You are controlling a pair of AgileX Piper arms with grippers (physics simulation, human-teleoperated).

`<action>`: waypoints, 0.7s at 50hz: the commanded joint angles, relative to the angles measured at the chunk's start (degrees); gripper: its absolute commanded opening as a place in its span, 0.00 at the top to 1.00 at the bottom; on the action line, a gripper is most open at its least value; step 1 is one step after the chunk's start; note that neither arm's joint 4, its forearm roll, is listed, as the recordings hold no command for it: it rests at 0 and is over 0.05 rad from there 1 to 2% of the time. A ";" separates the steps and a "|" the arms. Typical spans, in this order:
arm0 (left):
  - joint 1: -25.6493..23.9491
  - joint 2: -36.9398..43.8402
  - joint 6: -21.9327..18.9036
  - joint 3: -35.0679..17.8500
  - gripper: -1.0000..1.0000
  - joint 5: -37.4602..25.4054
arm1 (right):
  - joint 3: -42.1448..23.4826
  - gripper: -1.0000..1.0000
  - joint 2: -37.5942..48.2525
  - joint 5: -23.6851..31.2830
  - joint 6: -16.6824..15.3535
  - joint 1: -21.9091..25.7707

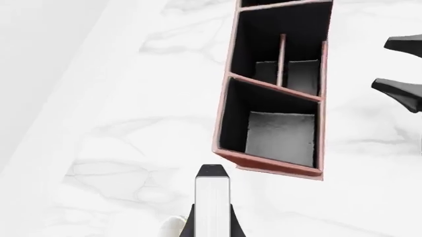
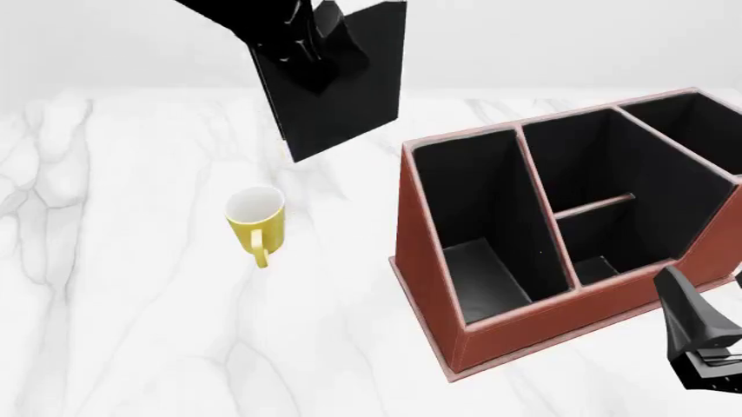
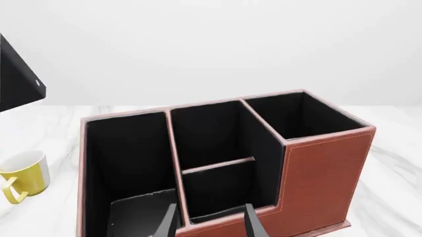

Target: Pick up the book and place it in the back compartment of the caddy.

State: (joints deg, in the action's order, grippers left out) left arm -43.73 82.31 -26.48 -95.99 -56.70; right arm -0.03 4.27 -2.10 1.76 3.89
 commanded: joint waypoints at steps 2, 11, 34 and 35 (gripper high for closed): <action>-2.33 8.83 -6.23 -26.49 1.00 -11.37 | 0.00 0.00 -0.47 0.46 0.01 0.00; -6.10 17.16 -8.54 -42.49 1.00 -13.20 | 0.00 0.00 0.09 -0.04 0.20 -0.05; -20.75 40.00 0.67 -66.10 1.00 -5.76 | 0.01 0.00 0.05 -0.02 0.26 0.08; -20.74 41.14 0.31 -65.96 1.00 -4.58 | 0.01 0.00 0.07 -0.04 0.29 0.10</action>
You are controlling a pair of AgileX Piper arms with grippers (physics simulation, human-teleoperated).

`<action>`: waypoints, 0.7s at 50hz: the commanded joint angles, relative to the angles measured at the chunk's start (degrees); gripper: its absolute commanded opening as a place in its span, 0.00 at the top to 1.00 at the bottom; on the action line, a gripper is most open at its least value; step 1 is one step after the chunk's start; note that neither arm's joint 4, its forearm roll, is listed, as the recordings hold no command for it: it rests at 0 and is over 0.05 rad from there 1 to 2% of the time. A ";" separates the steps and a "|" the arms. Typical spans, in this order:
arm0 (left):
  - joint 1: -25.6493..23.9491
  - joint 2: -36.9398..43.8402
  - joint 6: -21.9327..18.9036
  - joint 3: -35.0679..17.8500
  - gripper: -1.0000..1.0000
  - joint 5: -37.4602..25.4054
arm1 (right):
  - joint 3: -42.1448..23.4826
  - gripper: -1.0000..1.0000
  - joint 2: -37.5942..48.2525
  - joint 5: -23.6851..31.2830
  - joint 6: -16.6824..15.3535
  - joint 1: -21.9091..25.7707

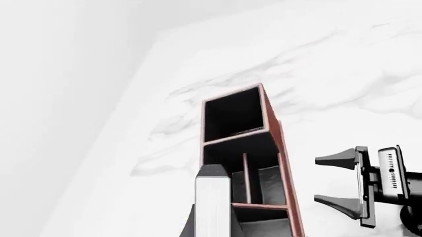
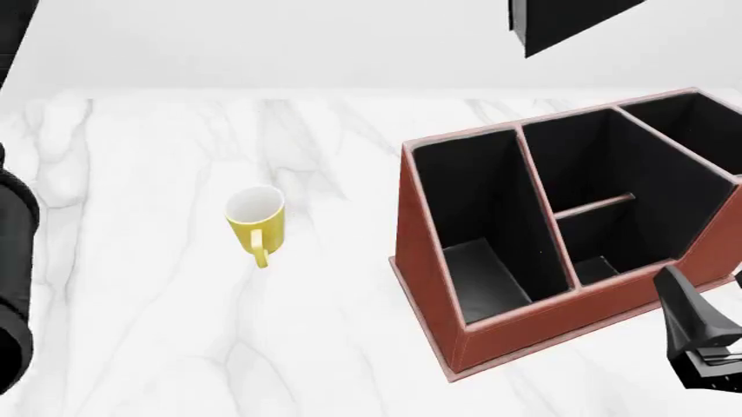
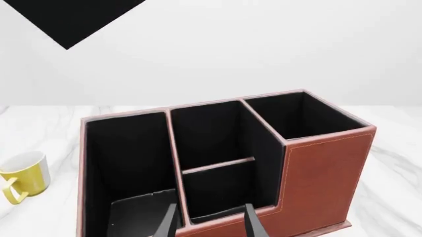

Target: Pick up the book and place it in the back compartment of the caddy.

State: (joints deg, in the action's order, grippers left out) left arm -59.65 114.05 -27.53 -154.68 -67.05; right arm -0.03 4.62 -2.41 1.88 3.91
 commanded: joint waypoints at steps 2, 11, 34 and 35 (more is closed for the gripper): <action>-5.40 10.23 2.76 -7.07 1.00 7.13 | 0.01 0.00 -0.18 0.18 0.21 0.15; -6.16 14.25 4.36 -4.14 1.00 13.24 | 0.01 0.00 -0.14 0.18 0.25 0.19; -4.77 23.75 6.61 -5.39 1.00 15.81 | 0.01 0.00 0.76 -0.51 0.37 0.16; -4.97 24.02 6.95 -5.09 1.00 16.00 | 0.01 0.00 0.74 -0.50 0.37 0.14</action>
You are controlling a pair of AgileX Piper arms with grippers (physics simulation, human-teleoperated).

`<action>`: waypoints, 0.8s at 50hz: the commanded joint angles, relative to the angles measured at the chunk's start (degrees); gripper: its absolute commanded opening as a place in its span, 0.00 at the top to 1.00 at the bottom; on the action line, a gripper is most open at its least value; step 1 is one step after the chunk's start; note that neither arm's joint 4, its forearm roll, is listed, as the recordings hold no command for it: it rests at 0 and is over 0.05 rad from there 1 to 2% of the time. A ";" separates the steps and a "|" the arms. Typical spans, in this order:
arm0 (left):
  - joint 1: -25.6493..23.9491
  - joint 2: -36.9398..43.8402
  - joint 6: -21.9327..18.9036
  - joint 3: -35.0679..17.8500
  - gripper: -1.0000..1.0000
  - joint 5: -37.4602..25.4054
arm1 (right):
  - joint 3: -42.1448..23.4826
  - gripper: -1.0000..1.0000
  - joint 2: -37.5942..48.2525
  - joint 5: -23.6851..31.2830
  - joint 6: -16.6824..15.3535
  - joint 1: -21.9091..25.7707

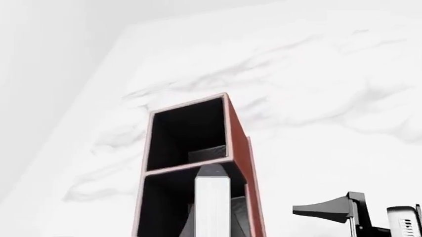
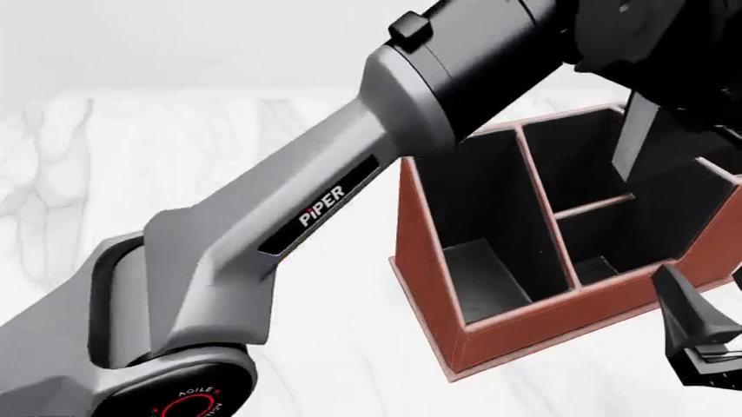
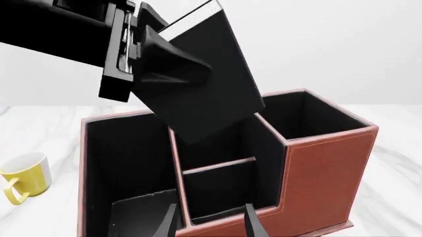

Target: Pick up the book and place it in the back compartment of the caddy.

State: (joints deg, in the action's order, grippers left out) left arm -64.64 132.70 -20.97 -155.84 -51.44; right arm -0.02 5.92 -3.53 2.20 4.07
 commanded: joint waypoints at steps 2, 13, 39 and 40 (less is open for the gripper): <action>-0.21 5.07 0.71 -1.40 1.00 1.92 | 0.00 0.00 -0.51 0.59 0.07 0.01; 0.39 1.87 1.48 13.45 1.00 10.58 | -0.02 0.00 0.84 -0.81 -0.10 0.06; 1.42 2.68 2.66 22.05 1.00 17.26 | 0.01 0.00 1.42 -1.26 -0.10 -0.04; 1.44 2.73 2.69 22.25 1.00 17.49 | 0.01 0.00 1.46 -1.29 -0.07 -0.04</action>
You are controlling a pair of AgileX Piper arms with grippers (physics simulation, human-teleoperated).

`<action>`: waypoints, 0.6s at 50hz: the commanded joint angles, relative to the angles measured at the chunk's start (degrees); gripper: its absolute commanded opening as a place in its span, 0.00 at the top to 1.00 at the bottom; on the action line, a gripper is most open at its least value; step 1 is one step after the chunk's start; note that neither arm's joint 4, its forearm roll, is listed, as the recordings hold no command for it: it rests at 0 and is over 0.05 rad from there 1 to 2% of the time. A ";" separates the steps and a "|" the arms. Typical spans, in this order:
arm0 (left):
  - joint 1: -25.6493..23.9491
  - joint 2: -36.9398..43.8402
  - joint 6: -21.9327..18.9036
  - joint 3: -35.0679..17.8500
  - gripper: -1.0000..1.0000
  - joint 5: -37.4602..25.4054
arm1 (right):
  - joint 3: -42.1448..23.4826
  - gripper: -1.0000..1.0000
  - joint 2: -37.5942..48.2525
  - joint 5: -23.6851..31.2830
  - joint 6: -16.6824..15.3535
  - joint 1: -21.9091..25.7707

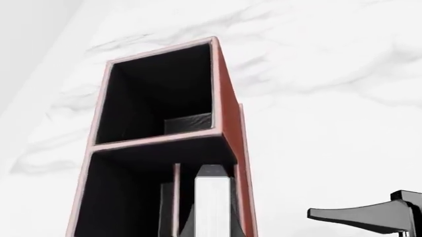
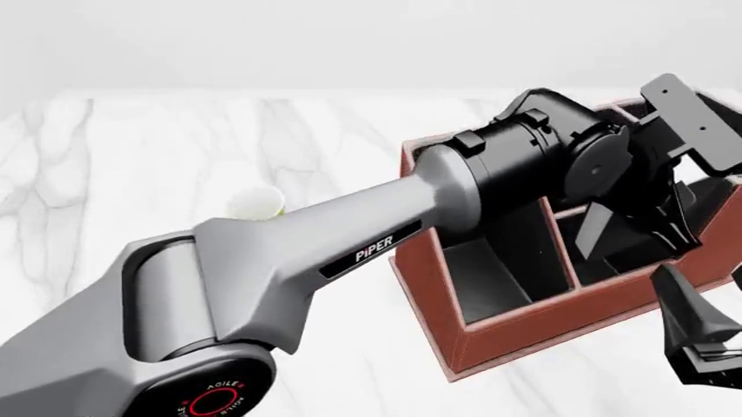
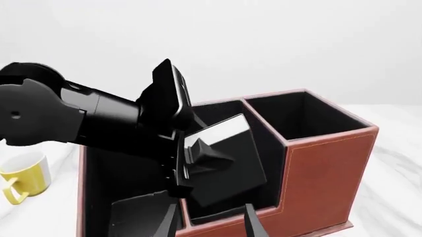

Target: Pick up the book and place it in the back compartment of the caddy.

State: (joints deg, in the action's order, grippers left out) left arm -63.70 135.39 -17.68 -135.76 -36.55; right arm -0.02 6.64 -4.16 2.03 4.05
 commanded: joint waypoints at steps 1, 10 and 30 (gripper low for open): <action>0.37 -0.18 -0.55 2.81 1.00 3.09 | 0.01 0.00 0.78 -0.69 0.11 -0.03; 0.51 -0.43 -0.60 5.33 1.00 5.04 | 0.01 0.00 0.91 -0.81 0.15 -0.01; 1.92 2.82 -2.08 4.68 1.00 6.63 | 0.01 0.00 1.65 -1.39 0.35 -0.05</action>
State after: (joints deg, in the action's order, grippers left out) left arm -62.32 137.05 -17.80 -130.11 -30.42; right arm -0.01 8.13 -5.36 2.25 3.98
